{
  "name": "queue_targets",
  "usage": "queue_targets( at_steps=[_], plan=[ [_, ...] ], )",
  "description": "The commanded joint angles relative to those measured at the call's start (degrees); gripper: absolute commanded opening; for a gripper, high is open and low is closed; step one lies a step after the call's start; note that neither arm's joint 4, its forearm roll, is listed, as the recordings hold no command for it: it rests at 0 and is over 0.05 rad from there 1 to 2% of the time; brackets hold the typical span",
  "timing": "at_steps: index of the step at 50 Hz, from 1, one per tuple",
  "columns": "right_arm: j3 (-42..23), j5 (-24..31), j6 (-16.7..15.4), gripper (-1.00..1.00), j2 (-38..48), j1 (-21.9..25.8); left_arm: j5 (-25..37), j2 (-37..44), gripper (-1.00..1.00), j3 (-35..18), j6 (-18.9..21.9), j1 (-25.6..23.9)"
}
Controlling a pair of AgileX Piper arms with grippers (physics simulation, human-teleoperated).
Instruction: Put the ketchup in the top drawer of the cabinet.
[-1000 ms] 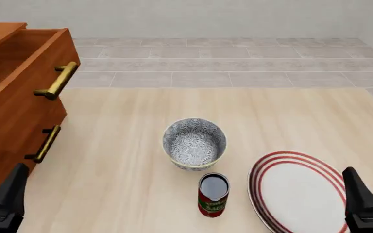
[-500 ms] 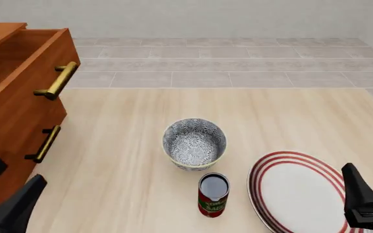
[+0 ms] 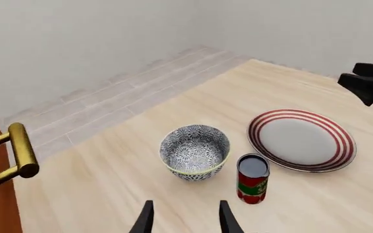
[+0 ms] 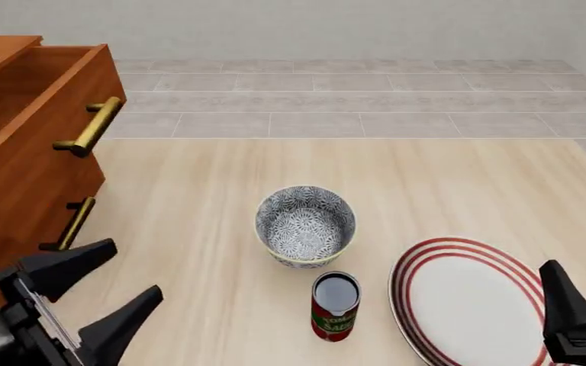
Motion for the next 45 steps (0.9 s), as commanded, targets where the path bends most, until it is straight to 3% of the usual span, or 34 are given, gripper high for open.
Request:
queue_targets(
  at_steps=[1,11,12,14,15,20,28,34,45],
  plan=[
    [0.02,0.19,-0.16,1.00,-0.40,-0.03,-11.99,13.51,1.00,1.41,-0.41,-5.44],
    [0.03,1.67,-0.73,1.00,-0.39,0.02,-18.21,23.64,1.00,-0.53,-0.73,-10.55],
    [-0.01,-5.44,-0.69,1.00,6.42,0.13,-19.77,26.34,1.00,-0.88,-0.68,-11.60],
    [0.00,-6.35,-0.64,1.00,7.32,0.09,-20.73,27.43,1.00,-1.06,-0.70,-12.22],
    [0.04,-4.93,0.90,1.00,0.08,2.43,-21.16,28.23,1.00,-1.27,-0.91,-12.67],
    [-0.01,-4.89,0.18,1.00,-0.37,2.89,-25.43,35.34,1.00,-2.12,-0.12,-15.00],
    [-0.05,-1.52,-1.29,1.00,-0.36,3.78,-26.40,40.00,1.00,-5.15,0.69,-17.34],
    [0.02,-5.68,-1.44,1.00,5.58,3.66,-27.10,44.51,1.00,-7.97,0.73,-20.10],
    [0.03,-7.52,-1.70,1.00,8.20,3.54,-31.00,51.23,1.00,-9.47,0.18,-20.61]
  ],
)
